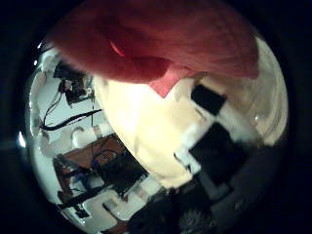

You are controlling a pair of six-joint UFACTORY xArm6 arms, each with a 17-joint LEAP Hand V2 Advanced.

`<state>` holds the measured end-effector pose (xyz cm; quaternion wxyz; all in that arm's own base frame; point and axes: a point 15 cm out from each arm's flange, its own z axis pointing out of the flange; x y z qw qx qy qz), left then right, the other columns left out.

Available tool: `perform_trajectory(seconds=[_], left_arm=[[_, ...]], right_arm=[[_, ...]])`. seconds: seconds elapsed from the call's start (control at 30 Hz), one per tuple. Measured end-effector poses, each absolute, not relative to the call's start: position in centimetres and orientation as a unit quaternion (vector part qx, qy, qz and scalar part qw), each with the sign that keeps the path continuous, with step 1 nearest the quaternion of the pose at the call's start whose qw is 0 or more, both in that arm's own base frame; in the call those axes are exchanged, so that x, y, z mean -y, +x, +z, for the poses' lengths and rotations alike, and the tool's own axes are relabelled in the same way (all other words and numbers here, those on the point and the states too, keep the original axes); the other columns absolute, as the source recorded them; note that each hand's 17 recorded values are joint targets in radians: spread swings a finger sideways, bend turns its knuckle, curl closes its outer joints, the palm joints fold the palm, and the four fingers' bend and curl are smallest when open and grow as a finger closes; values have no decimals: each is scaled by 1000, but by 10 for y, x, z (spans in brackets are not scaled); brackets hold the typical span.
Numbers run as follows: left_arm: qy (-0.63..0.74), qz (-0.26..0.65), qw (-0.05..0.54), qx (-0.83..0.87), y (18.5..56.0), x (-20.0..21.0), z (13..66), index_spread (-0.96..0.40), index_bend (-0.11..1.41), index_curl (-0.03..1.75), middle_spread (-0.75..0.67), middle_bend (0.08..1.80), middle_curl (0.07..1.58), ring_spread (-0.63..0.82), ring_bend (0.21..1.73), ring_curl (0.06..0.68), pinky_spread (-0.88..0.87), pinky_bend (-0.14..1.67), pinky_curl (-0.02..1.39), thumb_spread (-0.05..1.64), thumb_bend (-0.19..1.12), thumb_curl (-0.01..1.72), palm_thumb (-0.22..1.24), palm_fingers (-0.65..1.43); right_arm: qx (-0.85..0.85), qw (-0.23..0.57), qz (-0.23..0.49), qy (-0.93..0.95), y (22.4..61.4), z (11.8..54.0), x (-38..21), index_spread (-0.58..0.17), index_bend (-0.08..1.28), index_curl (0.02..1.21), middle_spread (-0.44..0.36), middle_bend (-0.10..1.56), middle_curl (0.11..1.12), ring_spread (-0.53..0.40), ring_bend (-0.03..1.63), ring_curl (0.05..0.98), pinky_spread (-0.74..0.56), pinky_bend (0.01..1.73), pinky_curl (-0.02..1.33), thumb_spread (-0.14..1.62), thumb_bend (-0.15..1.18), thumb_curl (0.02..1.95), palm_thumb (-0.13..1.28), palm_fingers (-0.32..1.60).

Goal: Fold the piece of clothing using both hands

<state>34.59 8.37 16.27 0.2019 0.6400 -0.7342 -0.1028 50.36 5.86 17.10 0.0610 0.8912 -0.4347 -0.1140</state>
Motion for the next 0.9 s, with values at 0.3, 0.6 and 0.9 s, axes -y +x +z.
perform_trajectory(seconds=[0.3, 0.6, 0.9], left_arm=[[640, -104, 207, 733, 343, -85, 159, 79, 153, 270, 346, 177, 246, 554, 415, 228, 494, 314, 316, 1415, -6, 307, 483, -43], [640, -105, 202, 734, 340, -94, 164, 80, 154, 272, 345, 178, 248, 553, 420, 227, 493, 312, 316, 1417, -6, 308, 484, -40], [638, -100, 201, 737, 336, -99, 175, 80, 153, 272, 345, 178, 251, 545, 417, 226, 492, 315, 319, 1417, -6, 308, 484, -39]], right_arm=[[434, 69, -128, 889, 482, 175, -50, -336, 814, 712, -165, 1082, 642, -243, 1153, 523, -446, 914, 500, 1158, 48, 426, 1017, 1322], [468, 66, -145, 869, 420, 202, 17, -316, 946, 841, -148, 1245, 728, -226, 1305, 618, -365, 1181, 642, 1237, 85, 506, 1129, 1149], [491, 56, -140, 858, 388, 237, 63, -305, 979, 894, -141, 1279, 756, -219, 1341, 652, -325, 1225, 680, 1252, 66, 557, 1142, 1107]])
